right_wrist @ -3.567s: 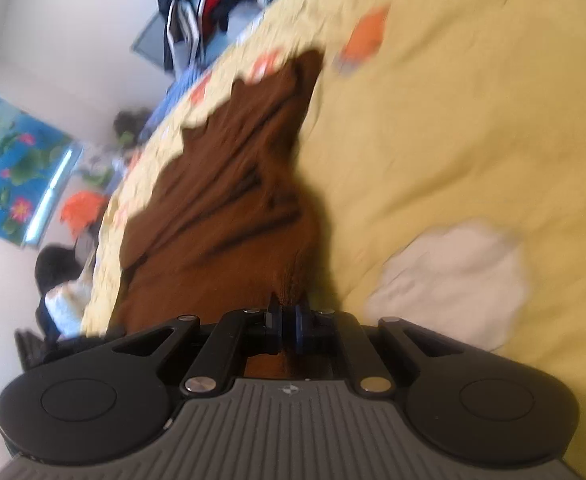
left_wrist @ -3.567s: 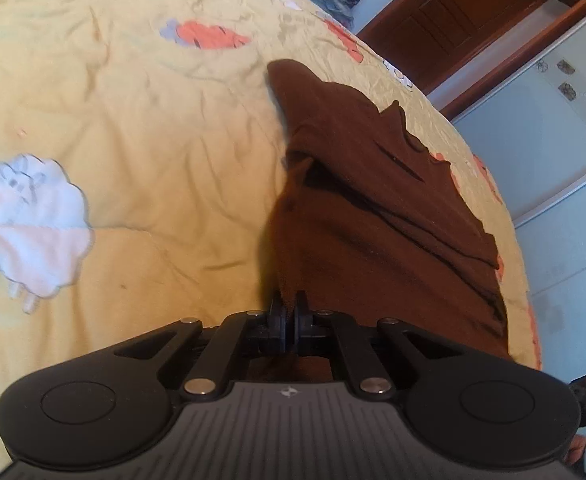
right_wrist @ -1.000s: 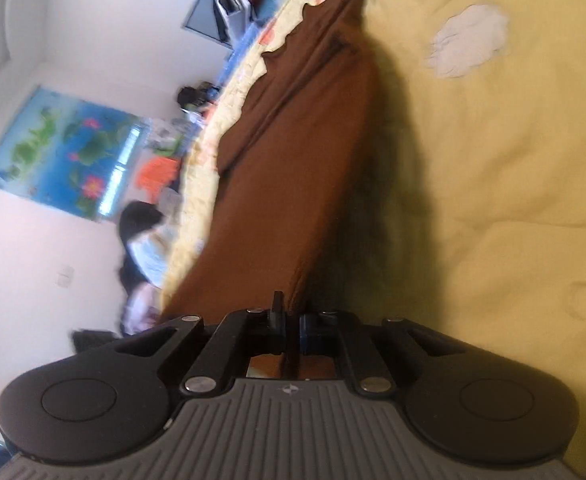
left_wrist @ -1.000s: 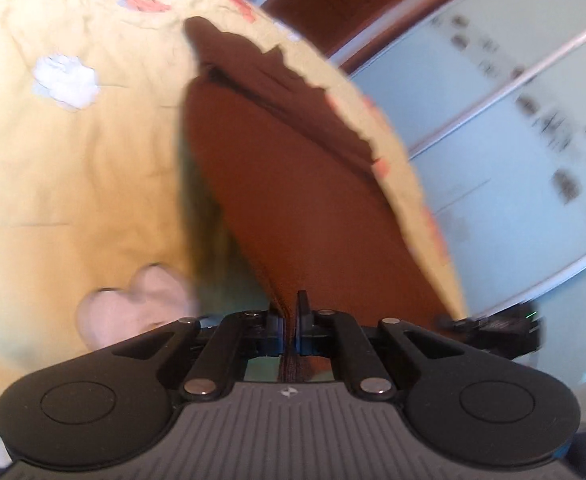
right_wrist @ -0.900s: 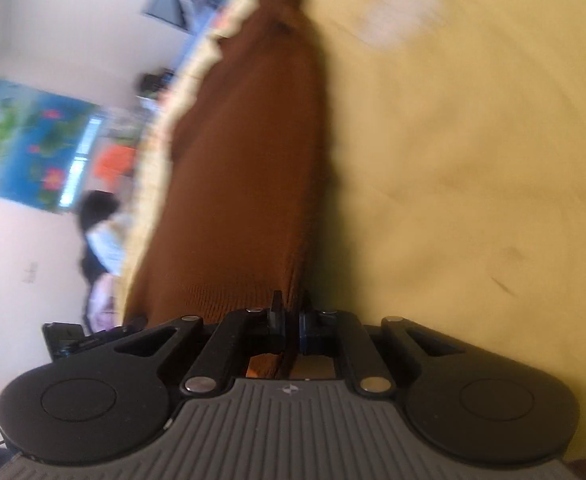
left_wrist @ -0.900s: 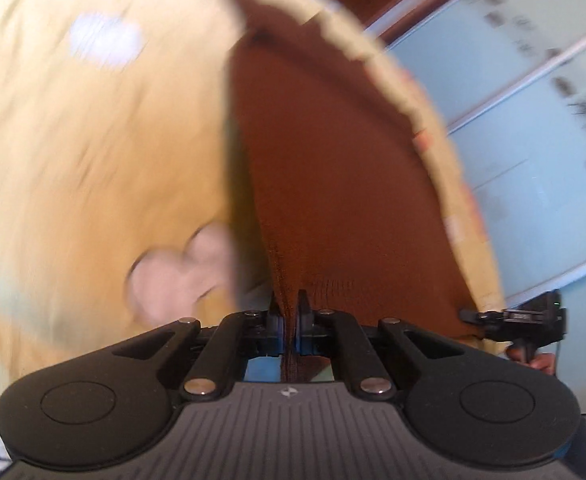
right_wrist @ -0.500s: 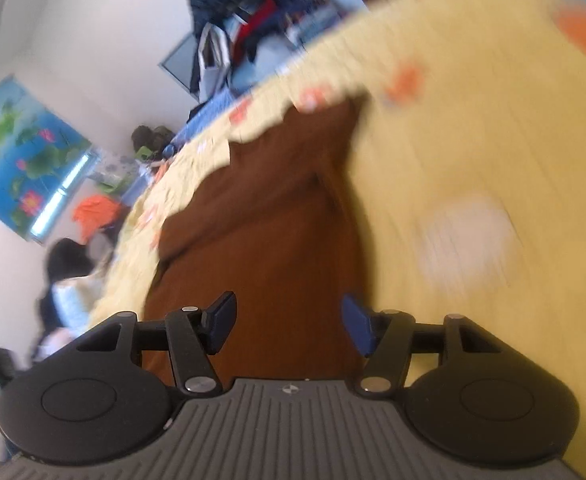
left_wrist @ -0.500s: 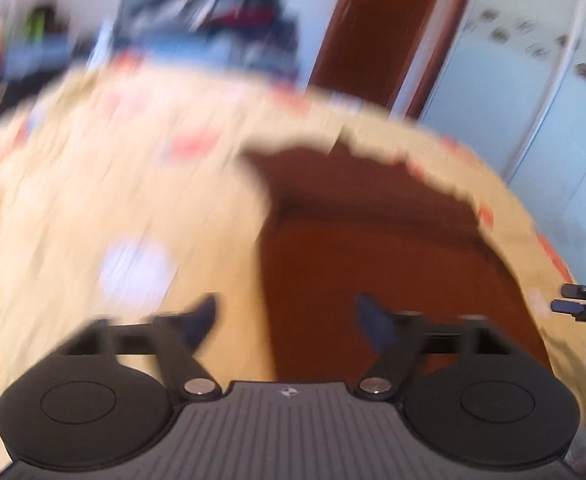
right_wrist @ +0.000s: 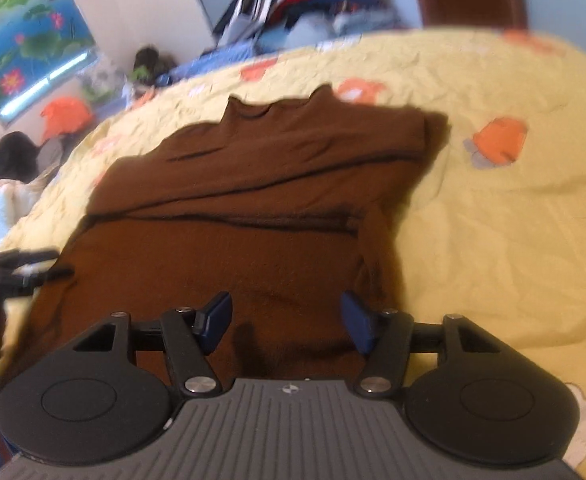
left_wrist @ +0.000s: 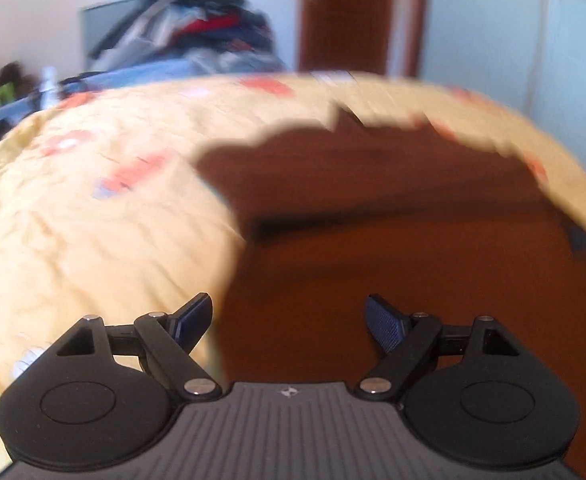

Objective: Fold small clothes

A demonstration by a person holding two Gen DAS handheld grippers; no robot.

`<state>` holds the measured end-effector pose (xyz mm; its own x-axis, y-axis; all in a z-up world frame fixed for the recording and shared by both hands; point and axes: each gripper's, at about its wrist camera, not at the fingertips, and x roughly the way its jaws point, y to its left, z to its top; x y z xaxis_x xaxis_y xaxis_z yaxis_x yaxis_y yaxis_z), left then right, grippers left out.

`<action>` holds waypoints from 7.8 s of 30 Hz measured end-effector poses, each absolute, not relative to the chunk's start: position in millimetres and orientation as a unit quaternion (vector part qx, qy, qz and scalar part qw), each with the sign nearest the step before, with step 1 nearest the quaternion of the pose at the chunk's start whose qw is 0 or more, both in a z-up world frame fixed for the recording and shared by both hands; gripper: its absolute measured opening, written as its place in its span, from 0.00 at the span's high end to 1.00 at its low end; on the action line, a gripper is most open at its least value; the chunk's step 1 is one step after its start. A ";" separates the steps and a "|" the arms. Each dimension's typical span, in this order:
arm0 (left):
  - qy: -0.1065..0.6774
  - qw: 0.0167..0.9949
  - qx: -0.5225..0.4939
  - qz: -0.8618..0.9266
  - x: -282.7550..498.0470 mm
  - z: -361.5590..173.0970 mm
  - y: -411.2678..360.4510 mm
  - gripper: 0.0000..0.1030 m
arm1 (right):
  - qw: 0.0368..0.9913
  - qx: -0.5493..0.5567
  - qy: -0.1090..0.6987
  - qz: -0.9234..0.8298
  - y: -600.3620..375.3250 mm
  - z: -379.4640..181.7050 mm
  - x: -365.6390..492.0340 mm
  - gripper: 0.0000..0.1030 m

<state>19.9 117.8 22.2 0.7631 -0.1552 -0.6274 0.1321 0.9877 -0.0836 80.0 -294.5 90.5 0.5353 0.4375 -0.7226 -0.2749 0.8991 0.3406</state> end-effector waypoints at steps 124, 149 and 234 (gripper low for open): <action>0.403 0.905 -0.117 -0.068 -135.7 15.7 116.0 0.00 | 0.905 -0.084 0.371 0.191 -234.5 82.5 -89.0 0.00; 0.443 0.694 -0.513 -0.243 -135.9 -28.8 210.5 0.00 | 0.699 0.371 0.550 0.266 -340.6 86.5 -87.1 0.00; 0.368 0.878 -0.302 -0.053 -0.8 42.8 197.4 0.52 | 0.823 0.385 0.378 0.178 -408.5 107.6 46.0 0.29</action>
